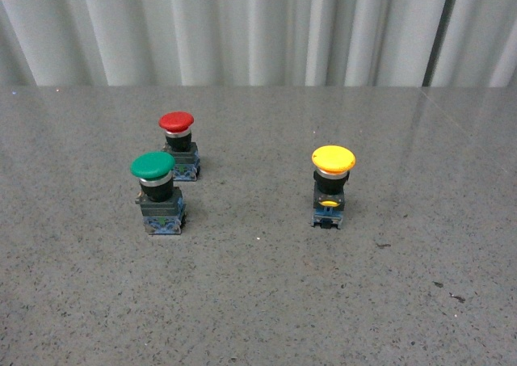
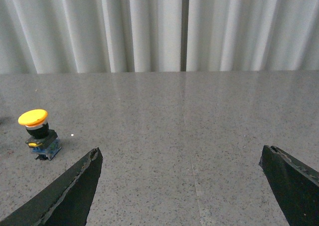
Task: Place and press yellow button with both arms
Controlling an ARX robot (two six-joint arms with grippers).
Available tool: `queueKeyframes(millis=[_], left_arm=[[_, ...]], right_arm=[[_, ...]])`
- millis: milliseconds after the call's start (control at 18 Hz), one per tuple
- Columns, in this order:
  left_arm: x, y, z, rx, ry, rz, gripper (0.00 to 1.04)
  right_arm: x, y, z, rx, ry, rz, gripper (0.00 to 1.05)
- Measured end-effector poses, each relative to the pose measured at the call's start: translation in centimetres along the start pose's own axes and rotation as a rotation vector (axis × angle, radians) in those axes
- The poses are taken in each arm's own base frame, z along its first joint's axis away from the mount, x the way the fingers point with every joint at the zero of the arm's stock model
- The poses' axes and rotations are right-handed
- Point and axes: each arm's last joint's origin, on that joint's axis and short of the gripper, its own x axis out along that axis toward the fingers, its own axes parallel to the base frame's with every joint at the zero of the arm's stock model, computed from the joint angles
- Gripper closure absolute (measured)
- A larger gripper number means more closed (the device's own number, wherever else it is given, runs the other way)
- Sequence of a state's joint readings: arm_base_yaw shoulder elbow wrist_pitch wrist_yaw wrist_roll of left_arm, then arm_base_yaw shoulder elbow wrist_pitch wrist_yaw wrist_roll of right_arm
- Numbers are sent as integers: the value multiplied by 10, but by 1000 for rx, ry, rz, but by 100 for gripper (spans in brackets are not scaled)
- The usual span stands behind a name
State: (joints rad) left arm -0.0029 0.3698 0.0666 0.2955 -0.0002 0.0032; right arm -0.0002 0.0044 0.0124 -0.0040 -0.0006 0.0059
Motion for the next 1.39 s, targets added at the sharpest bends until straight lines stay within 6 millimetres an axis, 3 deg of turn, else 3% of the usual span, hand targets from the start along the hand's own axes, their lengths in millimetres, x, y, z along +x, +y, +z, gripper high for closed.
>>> queueKeyframes(millis=[389,1278,1389], left_arm=[[-10,0,-12,0,-16,0,103],[-25,0,-15,0,-9,0,103],[-25,0,-15,0,-10,0,87]], right_arm=[[0,0,0,0,0,0,7],[0,0,0,0,0,0,7],[0,0,0,0,0,0,7]])
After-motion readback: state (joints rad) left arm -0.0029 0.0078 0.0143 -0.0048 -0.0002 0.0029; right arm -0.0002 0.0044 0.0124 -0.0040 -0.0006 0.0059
